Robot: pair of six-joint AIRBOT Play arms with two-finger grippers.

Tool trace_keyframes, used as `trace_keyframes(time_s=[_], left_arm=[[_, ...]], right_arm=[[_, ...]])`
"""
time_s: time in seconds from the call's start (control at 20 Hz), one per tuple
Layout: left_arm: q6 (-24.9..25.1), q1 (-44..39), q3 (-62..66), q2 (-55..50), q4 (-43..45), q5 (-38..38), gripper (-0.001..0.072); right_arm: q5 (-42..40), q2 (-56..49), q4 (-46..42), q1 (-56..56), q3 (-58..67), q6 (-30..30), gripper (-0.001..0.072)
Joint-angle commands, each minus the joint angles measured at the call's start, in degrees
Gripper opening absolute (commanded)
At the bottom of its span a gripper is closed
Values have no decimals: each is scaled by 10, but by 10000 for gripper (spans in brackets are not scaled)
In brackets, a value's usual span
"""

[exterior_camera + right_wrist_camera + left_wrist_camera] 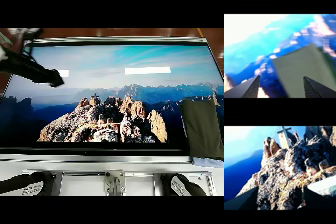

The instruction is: Fold the shirts.

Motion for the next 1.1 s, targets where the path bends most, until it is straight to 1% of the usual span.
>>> trace_keyframes(time_s=[0.0, 0.05, 0.1, 0.2, 0.35, 1.05], left_arm=[[-52, -93, 0, -71, 75, -7, 678], [-71, -97, 0, -94, 62, -8, 677], [-86, -96, 0, -116, 43, -8, 677], [-94, -92, 0, -139, 13, -7, 672], [-85, -88, 0, -137, 9, 7, 672], [-85, -78, 0, -137, 10, 3, 672]], right_arm=[[84, -72, 32, 128, 17, 21, 670], [125, -96, 28, 143, 17, 20, 670], [145, -115, 21, 153, 17, 20, 670], [168, -141, 14, 162, 17, 21, 670], [165, -151, 16, 162, 17, 21, 670], [164, -151, 15, 162, 17, 21, 670]])
